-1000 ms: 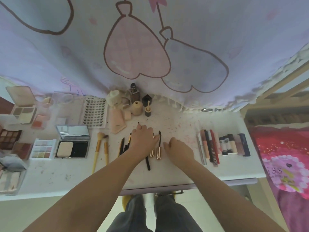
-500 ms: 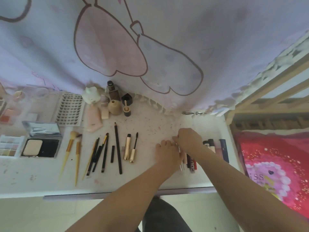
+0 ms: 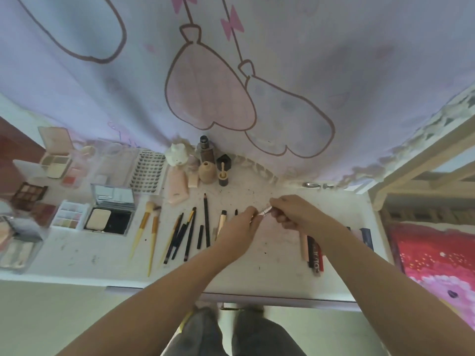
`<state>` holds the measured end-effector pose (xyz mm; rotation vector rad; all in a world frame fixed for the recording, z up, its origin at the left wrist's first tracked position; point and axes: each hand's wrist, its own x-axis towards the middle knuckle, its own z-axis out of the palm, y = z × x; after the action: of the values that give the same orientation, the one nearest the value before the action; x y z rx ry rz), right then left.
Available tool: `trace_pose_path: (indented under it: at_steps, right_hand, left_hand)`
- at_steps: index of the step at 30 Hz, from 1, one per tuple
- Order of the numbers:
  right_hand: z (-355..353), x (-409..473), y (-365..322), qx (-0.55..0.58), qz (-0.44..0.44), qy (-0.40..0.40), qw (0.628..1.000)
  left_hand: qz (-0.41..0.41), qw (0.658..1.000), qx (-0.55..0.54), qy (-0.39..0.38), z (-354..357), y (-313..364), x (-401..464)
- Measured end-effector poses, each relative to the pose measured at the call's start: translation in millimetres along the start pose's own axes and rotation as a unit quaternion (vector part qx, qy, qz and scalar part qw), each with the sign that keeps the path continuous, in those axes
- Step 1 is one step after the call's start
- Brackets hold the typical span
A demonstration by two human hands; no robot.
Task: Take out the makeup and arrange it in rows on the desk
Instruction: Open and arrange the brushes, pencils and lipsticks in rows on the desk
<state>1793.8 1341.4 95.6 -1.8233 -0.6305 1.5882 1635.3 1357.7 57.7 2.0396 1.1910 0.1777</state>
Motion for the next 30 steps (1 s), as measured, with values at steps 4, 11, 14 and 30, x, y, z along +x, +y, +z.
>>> trace_pose_path:
  at_steps: [4,11,14,30]
  right_hand:
    - [12,-26,-8,0.011,-0.054,-0.051,0.997]
    - [22,-60,-22,-0.063,-0.041,-0.115,0.991]
    - [28,-65,-28,-0.198,-0.028,-0.081,0.976]
    - [18,-68,-27,-0.118,-0.06,-0.072,0.989]
  left_hand:
    - [0.03,0.998,-0.032,-0.043,-38,-8,-10]
    - [0.077,0.993,-0.008,-0.085,-76,-18,-30]
    - [0.093,0.992,0.021,-0.079,-81,-17,-33]
    - [0.114,0.991,0.043,-0.056,-88,-7,-28]
